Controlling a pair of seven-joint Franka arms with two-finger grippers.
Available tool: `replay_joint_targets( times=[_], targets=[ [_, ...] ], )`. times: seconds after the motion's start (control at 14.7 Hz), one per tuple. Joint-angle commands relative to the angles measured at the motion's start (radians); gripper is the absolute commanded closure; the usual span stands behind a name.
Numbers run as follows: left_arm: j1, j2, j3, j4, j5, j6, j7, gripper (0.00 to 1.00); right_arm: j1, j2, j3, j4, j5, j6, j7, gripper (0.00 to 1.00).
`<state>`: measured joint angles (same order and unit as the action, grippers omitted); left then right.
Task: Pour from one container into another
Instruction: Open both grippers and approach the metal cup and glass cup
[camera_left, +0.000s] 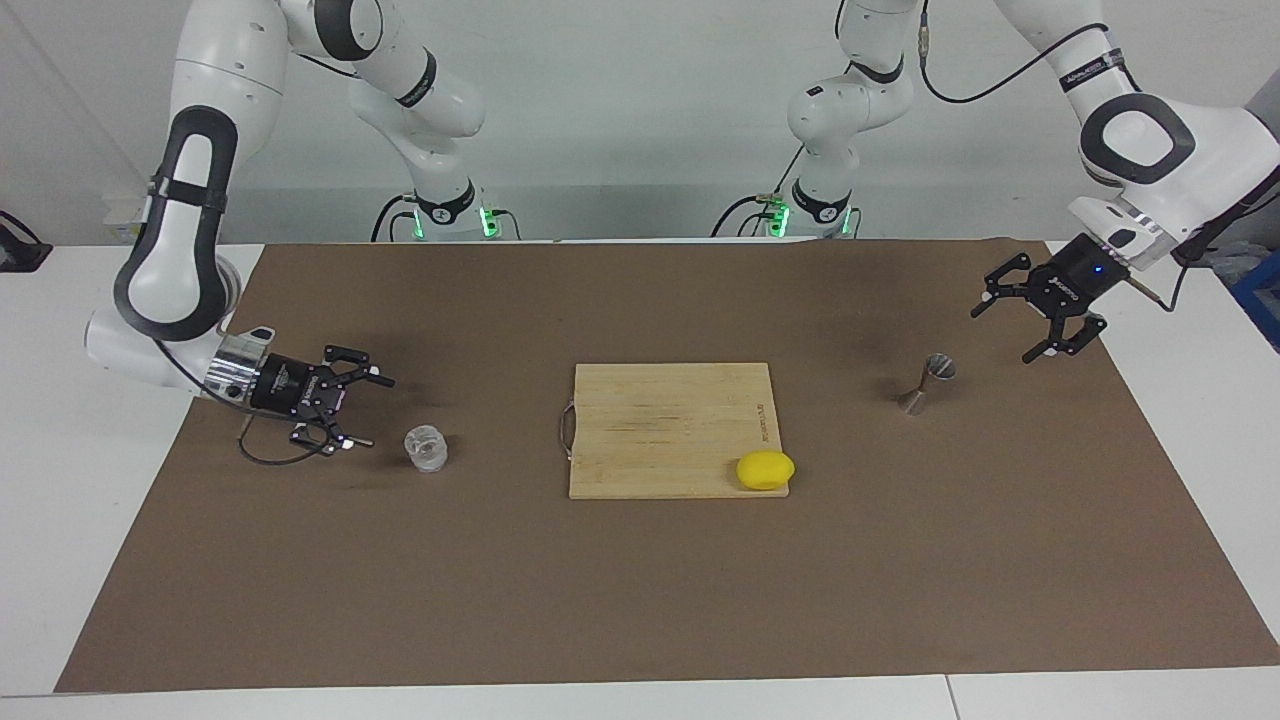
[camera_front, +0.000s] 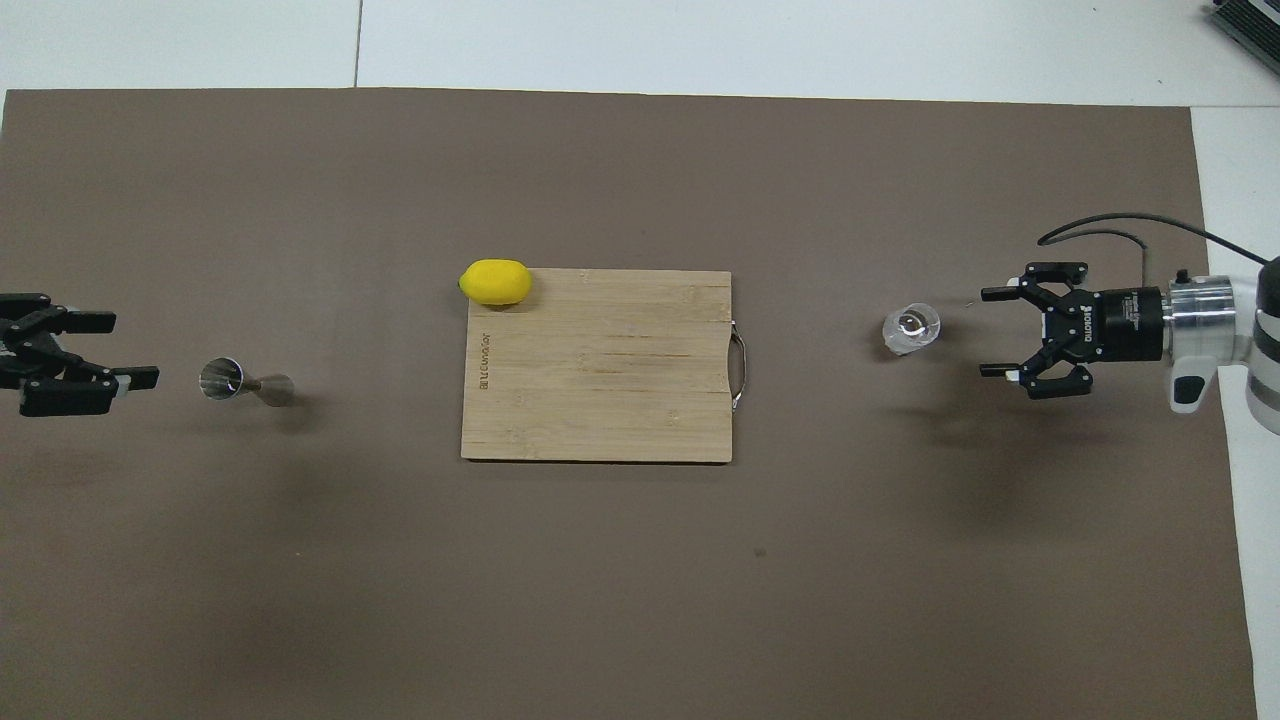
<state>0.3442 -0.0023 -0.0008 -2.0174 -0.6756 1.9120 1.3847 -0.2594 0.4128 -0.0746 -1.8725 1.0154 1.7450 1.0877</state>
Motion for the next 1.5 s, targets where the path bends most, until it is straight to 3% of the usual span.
replay_joint_targets(
  times=[0.0,0.27,0.68,0.82,1.43],
  targets=[
    [0.061,0.056,-0.01,0.006,-0.076,-0.05,0.12,0.0,-0.017,0.044,0.015,0.02,0.063,0.013,-0.06,0.0],
    [0.148,0.194,-0.01,0.026,-0.27,-0.151,0.435,0.0,0.003,0.072,0.016,0.012,0.087,0.065,-0.097,0.0],
    [0.211,0.286,-0.01,0.006,-0.415,-0.335,0.735,0.0,0.006,0.072,0.052,-0.036,0.109,0.126,-0.209,0.0],
    [0.213,0.367,-0.01,0.019,-0.485,-0.456,0.879,0.0,0.008,0.078,0.059,-0.036,0.138,0.146,-0.206,0.0],
    [0.26,0.593,-0.01,0.117,-0.561,-0.567,1.165,0.0,0.031,0.077,0.068,-0.059,0.137,0.186,-0.232,0.0]
  ],
)
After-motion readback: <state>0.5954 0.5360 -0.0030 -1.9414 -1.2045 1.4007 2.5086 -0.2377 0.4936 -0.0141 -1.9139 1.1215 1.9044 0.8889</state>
